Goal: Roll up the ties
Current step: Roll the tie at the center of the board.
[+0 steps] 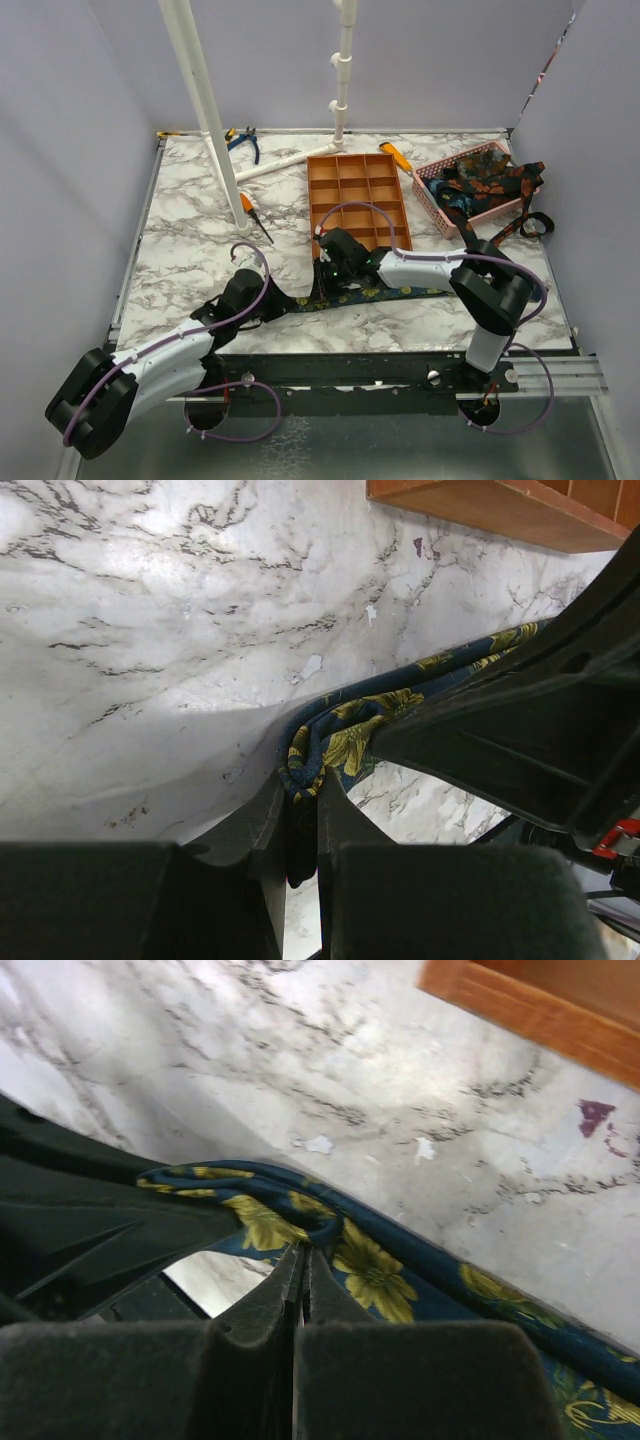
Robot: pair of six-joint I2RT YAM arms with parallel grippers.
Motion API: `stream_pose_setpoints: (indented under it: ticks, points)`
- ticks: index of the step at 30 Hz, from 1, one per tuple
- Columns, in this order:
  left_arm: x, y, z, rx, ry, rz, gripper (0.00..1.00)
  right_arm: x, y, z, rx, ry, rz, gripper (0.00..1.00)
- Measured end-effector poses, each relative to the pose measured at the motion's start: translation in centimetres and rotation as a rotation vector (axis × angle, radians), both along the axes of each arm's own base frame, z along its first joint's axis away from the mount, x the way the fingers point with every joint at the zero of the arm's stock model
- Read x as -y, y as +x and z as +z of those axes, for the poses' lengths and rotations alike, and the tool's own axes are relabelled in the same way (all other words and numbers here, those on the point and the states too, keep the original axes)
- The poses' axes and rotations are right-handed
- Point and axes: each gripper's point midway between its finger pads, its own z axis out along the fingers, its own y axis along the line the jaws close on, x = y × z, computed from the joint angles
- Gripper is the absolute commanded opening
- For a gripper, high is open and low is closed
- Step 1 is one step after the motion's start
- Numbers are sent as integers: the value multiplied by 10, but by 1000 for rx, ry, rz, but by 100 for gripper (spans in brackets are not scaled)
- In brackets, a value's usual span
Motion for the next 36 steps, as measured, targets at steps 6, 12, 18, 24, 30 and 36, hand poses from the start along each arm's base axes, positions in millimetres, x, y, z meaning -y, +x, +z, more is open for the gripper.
stream_pose_setpoints:
  ticks: [6, 12, 18, 24, 30, 36]
  points:
    - [-4, 1, 1, -11, 33, 8, 0, 4, 1, -11, -21, -48, -16, 0]
    - [-4, 4, 13, -8, 71, -7, 0, 0, 4, -17, -30, -51, -28, 0]
    - [-6, 8, 29, -2, 135, -29, 0, -21, 4, -17, -60, 33, -24, 0]
    - [-11, 9, 34, -25, 225, -38, 0, -54, 5, -16, -110, 166, -10, 0]
    - [-21, 9, 28, -44, 350, -18, 0, -87, 2, -18, -178, 306, 17, 0]
    - [-33, 13, 28, -54, 463, 8, 0, -98, 2, -16, -177, 397, 12, 12]
